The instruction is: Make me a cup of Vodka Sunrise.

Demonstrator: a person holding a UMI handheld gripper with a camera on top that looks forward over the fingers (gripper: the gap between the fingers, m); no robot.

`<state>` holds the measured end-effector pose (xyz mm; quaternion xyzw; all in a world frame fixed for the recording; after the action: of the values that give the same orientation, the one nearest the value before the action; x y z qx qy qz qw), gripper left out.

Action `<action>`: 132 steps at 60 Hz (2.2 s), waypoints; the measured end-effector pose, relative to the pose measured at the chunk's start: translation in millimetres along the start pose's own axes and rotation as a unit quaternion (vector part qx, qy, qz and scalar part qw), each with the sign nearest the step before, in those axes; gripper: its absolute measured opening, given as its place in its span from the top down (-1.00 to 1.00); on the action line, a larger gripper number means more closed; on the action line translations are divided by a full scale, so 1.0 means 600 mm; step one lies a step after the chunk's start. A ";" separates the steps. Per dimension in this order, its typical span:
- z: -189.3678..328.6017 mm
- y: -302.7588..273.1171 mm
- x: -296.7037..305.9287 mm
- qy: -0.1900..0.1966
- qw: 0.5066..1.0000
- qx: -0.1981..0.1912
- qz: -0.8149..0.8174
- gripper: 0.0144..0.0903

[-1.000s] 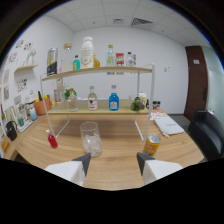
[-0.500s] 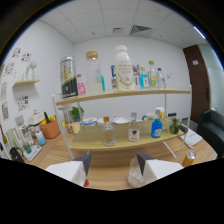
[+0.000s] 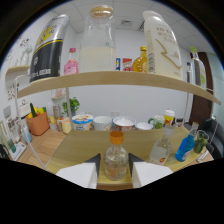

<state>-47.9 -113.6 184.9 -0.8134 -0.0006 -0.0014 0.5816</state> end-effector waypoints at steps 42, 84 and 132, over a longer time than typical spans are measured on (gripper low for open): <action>-0.129 -0.066 -0.029 -0.018 0.998 0.053 0.005 0.43; -0.053 0.269 -0.022 0.005 0.997 -0.077 0.028 0.43; -0.069 0.320 -0.047 -0.030 0.991 -0.131 -0.007 0.11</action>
<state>-75.7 -214.8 16.5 -0.8824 -0.0242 0.0190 0.4696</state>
